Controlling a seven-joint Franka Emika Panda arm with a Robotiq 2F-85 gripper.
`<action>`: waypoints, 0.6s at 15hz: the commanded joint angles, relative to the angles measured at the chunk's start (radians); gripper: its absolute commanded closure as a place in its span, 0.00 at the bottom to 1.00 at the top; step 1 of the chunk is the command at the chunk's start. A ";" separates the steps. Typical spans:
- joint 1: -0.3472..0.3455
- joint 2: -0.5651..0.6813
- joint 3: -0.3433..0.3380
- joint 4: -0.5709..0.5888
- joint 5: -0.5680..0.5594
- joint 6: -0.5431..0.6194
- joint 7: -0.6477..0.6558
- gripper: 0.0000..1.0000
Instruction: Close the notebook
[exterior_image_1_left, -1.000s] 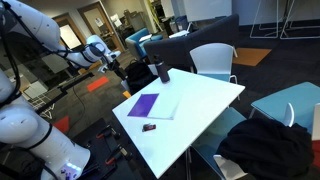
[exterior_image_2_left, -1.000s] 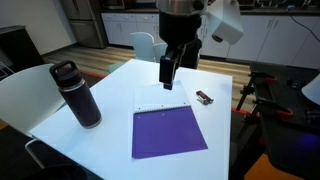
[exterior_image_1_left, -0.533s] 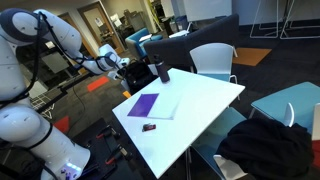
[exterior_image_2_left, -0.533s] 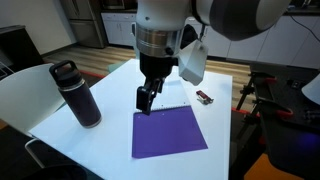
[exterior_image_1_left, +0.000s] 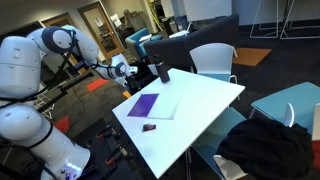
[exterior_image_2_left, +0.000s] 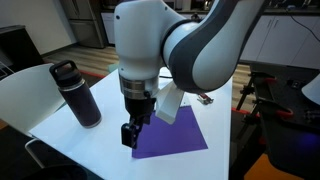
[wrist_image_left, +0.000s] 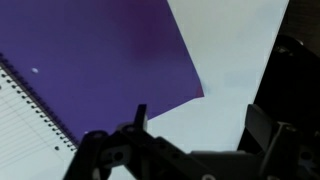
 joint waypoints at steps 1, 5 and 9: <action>0.050 0.104 -0.039 0.136 0.069 -0.020 -0.062 0.00; 0.087 0.179 -0.073 0.222 0.101 -0.039 -0.060 0.00; 0.114 0.222 -0.099 0.274 0.111 -0.049 -0.051 0.00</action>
